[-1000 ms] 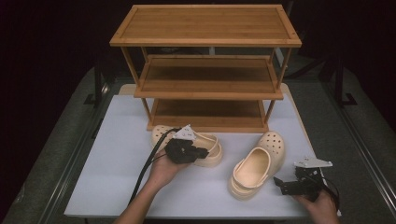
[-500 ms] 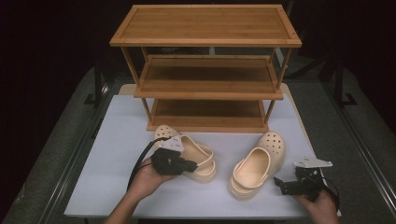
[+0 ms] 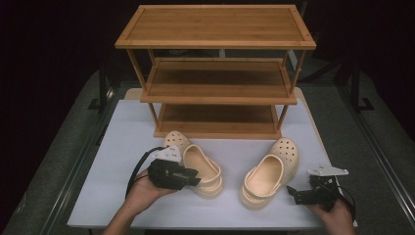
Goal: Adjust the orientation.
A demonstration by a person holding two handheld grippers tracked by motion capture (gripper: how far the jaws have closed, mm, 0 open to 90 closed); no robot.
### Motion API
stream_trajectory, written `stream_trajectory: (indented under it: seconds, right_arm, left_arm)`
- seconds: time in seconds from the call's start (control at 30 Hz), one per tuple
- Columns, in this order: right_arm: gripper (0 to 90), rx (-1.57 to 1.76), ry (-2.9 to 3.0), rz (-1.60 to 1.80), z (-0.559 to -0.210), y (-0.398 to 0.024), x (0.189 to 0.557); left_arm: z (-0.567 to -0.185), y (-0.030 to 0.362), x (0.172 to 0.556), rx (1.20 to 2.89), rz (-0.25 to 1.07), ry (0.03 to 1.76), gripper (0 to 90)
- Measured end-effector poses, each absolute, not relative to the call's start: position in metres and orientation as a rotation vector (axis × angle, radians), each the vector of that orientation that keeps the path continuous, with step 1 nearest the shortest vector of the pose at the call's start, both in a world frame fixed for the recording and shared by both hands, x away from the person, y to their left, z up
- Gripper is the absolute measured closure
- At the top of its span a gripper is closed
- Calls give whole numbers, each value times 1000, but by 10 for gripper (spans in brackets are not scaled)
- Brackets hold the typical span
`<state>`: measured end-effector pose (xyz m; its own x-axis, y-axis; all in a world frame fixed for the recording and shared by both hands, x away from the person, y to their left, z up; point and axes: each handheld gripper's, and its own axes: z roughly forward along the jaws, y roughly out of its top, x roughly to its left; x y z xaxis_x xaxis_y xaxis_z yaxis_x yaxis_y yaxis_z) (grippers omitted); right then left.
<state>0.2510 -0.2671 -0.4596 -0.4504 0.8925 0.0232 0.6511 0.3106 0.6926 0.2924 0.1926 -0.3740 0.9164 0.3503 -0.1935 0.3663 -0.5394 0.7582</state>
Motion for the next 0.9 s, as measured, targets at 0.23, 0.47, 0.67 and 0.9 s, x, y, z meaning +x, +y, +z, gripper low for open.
stream_trajectory:
  seconds: [0.23,0.47,0.67,0.9]
  right_arm:
    - [0,1380,2218,910,-460,-267,251]
    - [0,1378,2218,911,-460,-267,251]
    - [0,1380,2218,911,-460,-267,251]
    - [0,1379,2218,911,-460,-267,251]
  left_arm:
    - [-358,211,308,2121,168,621,583]
    - [-365,211,336,2090,241,710,567]
    - [-372,207,343,2101,246,706,737]
    - [-367,214,337,2134,265,689,828]
